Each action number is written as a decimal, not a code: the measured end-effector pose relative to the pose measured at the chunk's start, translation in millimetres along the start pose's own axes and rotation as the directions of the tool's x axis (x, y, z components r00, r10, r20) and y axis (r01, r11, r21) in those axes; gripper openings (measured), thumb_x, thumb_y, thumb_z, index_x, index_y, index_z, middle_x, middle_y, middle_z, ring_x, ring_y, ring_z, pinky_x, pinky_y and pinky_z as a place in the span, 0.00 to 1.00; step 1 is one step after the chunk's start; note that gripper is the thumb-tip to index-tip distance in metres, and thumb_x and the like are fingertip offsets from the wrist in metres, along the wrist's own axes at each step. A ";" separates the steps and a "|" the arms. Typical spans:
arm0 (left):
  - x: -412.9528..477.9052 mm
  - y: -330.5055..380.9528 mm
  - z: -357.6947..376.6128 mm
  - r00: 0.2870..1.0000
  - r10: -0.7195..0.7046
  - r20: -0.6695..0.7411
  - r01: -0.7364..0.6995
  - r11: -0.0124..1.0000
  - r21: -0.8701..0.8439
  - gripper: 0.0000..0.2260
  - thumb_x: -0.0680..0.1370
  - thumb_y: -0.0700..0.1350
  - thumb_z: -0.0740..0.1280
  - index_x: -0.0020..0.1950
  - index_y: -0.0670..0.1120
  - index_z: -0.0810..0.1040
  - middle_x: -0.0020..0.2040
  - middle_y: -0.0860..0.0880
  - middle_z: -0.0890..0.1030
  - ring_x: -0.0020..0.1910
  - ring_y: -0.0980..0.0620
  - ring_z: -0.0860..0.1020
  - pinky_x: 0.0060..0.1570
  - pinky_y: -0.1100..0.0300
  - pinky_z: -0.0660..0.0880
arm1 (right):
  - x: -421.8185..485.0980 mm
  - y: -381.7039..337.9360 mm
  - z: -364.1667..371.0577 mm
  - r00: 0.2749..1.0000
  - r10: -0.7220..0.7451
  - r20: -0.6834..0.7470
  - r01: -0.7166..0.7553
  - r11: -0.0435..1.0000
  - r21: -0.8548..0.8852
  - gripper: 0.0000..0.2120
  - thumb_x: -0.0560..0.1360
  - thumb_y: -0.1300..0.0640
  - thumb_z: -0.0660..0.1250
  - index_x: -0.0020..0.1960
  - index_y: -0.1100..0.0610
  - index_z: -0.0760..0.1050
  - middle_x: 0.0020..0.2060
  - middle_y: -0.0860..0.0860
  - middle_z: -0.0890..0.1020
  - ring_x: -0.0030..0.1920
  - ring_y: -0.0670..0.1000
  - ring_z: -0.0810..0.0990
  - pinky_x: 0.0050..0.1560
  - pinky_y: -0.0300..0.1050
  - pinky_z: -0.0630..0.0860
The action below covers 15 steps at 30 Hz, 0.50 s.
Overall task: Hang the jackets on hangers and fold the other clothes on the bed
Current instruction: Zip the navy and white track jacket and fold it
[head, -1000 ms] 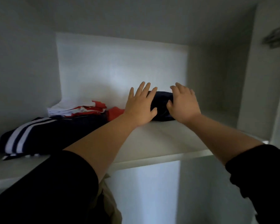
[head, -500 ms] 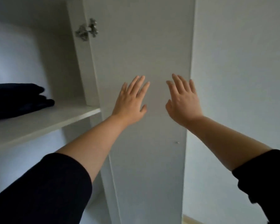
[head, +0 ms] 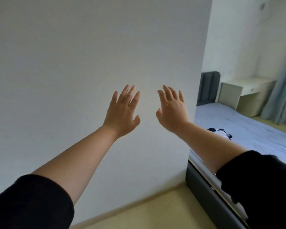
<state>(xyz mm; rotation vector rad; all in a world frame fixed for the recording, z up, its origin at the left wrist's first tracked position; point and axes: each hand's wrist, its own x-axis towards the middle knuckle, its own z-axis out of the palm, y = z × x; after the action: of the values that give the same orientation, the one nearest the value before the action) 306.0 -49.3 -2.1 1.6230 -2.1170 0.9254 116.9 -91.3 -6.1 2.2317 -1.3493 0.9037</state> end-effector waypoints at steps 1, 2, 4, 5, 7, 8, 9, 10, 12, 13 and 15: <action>19.5 15.8 18.6 1.000 0.020 0.001 -0.020 1.000 -0.015 0.33 0.76 0.53 0.61 0.77 0.43 0.56 0.78 0.42 0.54 0.77 0.43 0.50 0.72 0.42 0.49 | 0.7 26.1 13.0 1.000 0.027 0.007 -0.027 1.000 -0.014 0.28 0.74 0.57 0.63 0.73 0.60 0.61 0.74 0.59 0.61 0.75 0.58 0.57 0.75 0.60 0.51; 39.2 29.8 37.9 0.999 0.037 0.002 -0.037 0.999 -0.031 0.33 0.76 0.53 0.61 0.77 0.43 0.55 0.78 0.42 0.54 0.77 0.44 0.50 0.72 0.42 0.49 | 2.8 50.7 27.7 0.999 0.050 0.017 -0.050 0.998 -0.028 0.28 0.74 0.56 0.63 0.73 0.60 0.61 0.74 0.59 0.61 0.75 0.58 0.57 0.75 0.60 0.51; 82.7 55.2 82.1 0.998 0.062 0.006 -0.062 0.997 -0.054 0.33 0.76 0.53 0.60 0.78 0.44 0.54 0.78 0.43 0.52 0.77 0.45 0.48 0.73 0.42 0.48 | 12.0 99.1 63.2 0.994 0.097 0.058 -0.093 0.994 -0.065 0.29 0.75 0.56 0.62 0.73 0.60 0.60 0.75 0.58 0.60 0.75 0.58 0.56 0.75 0.60 0.50; 105.4 65.9 105.5 0.998 0.066 0.007 -0.065 0.996 -0.059 0.33 0.76 0.53 0.59 0.78 0.45 0.52 0.79 0.44 0.51 0.77 0.46 0.46 0.73 0.42 0.47 | 18.7 122.0 82.4 0.989 0.115 0.091 -0.107 0.990 -0.089 0.29 0.75 0.56 0.62 0.73 0.60 0.59 0.75 0.58 0.59 0.75 0.58 0.55 0.75 0.60 0.49; 153.8 86.8 151.4 0.999 0.045 0.009 -0.044 0.996 -0.079 0.33 0.77 0.54 0.58 0.78 0.46 0.50 0.79 0.45 0.49 0.77 0.46 0.45 0.73 0.42 0.46 | 35.2 168.6 118.7 0.977 0.148 0.155 -0.126 0.982 -0.142 0.29 0.75 0.56 0.61 0.74 0.59 0.57 0.76 0.58 0.57 0.76 0.57 0.53 0.75 0.60 0.48; 179.3 97.4 172.0 0.999 0.027 0.018 -0.025 0.994 -0.105 0.33 0.77 0.54 0.57 0.78 0.46 0.50 0.79 0.45 0.48 0.77 0.46 0.44 0.73 0.42 0.45 | 45.0 192.7 133.1 0.968 0.171 0.182 -0.142 0.977 -0.161 0.29 0.75 0.55 0.61 0.74 0.59 0.57 0.76 0.58 0.56 0.76 0.57 0.52 0.75 0.60 0.48; 202.0 108.9 191.7 0.999 0.011 0.039 -0.006 0.991 -0.132 0.33 0.77 0.55 0.57 0.78 0.46 0.49 0.79 0.45 0.48 0.77 0.46 0.44 0.73 0.42 0.45 | 53.9 216.7 145.1 0.959 0.190 0.208 -0.155 0.972 -0.177 0.29 0.75 0.55 0.60 0.74 0.59 0.56 0.76 0.57 0.56 0.76 0.56 0.52 0.75 0.60 0.48; 223.1 120.6 210.7 0.998 0.008 0.068 0.002 0.989 -0.145 0.33 0.77 0.55 0.57 0.78 0.46 0.48 0.79 0.45 0.47 0.77 0.46 0.44 0.73 0.42 0.45 | 62.4 240.9 155.2 0.953 0.206 0.224 -0.164 0.968 -0.191 0.29 0.76 0.55 0.60 0.74 0.59 0.56 0.76 0.57 0.55 0.76 0.56 0.51 0.75 0.61 0.48; 263.6 143.7 245.7 0.992 0.036 0.117 -0.019 0.989 -0.144 0.33 0.77 0.55 0.57 0.78 0.46 0.47 0.79 0.45 0.46 0.77 0.45 0.43 0.73 0.42 0.45 | 78.5 290.8 169.6 0.946 0.229 0.230 -0.180 0.960 -0.216 0.29 0.76 0.55 0.61 0.74 0.59 0.56 0.76 0.57 0.55 0.76 0.56 0.51 0.75 0.60 0.48; 281.7 154.8 260.3 0.988 0.054 0.141 -0.033 0.988 -0.150 0.33 0.78 0.55 0.57 0.78 0.46 0.47 0.79 0.44 0.46 0.77 0.45 0.43 0.73 0.42 0.45 | 84.8 314.7 174.9 0.942 0.246 0.228 -0.195 0.955 -0.224 0.30 0.75 0.55 0.61 0.74 0.59 0.56 0.76 0.57 0.55 0.75 0.56 0.52 0.74 0.60 0.48; 315.6 177.3 285.9 0.980 0.096 0.174 -0.065 0.982 -0.177 0.33 0.78 0.54 0.58 0.78 0.45 0.47 0.79 0.44 0.46 0.77 0.44 0.43 0.73 0.44 0.45 | 92.6 360.1 185.7 0.928 0.304 0.216 -0.257 0.940 -0.223 0.30 0.75 0.55 0.62 0.74 0.59 0.56 0.76 0.57 0.56 0.75 0.56 0.52 0.74 0.60 0.48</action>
<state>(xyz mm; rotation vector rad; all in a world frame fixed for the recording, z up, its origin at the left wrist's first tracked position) 80.4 -444.6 -76.9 1.5984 -2.3282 0.6179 -109.6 -432.1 -78.6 2.0874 -1.8258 0.5622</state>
